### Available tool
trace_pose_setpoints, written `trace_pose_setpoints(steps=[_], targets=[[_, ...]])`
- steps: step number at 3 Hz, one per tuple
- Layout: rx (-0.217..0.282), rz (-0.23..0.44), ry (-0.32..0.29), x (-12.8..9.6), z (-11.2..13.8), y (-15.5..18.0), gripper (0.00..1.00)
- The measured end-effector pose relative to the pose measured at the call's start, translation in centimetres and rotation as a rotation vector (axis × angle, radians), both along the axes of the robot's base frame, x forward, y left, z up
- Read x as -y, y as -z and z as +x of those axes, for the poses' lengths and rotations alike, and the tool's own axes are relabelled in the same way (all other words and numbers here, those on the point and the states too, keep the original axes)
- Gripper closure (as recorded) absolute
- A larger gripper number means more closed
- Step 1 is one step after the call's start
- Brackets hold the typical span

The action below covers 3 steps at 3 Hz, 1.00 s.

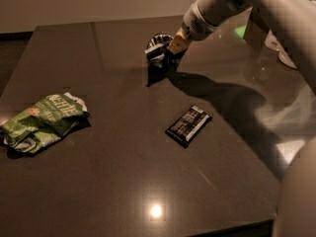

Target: Move blue chip bag near rxbar chocolate

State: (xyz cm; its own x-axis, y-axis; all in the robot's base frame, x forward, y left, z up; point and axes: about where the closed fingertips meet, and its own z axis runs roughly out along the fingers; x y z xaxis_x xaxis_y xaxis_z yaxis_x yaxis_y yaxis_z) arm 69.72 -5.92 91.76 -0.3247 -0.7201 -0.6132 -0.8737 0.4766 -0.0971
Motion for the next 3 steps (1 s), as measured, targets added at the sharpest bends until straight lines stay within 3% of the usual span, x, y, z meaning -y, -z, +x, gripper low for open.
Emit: trace_pose_setpoints(steps=[2,3], targets=[[-0.068,0.02,-0.057,2.5,-9.3,-1.0,1.0],[-0.085,0.024,-0.088,2.6,-11.9,-1.1,0.98]])
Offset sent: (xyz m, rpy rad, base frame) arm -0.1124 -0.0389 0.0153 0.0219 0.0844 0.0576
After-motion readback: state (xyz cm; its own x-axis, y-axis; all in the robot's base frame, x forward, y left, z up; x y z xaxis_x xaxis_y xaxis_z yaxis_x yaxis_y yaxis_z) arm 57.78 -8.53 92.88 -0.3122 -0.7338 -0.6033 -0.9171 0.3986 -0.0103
